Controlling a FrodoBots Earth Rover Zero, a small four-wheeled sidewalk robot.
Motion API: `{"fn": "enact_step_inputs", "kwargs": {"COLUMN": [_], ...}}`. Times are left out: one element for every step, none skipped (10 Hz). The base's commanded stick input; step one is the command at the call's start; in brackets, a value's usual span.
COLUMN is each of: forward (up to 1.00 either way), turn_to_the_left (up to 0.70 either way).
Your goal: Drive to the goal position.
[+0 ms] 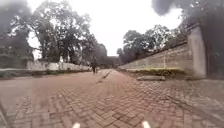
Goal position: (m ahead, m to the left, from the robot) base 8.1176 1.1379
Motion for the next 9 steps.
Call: {"fn": "enact_step_inputs", "kwargs": {"forward": [0.7, 0.7, 0.7, 0.7, 0.7, 0.7, 0.7, 0.7, 0.7], "turn_to_the_left": [0.08, 0.04, 0.01, -0.27, -0.17, -0.22, -0.29, -0.29, -0.07]}}
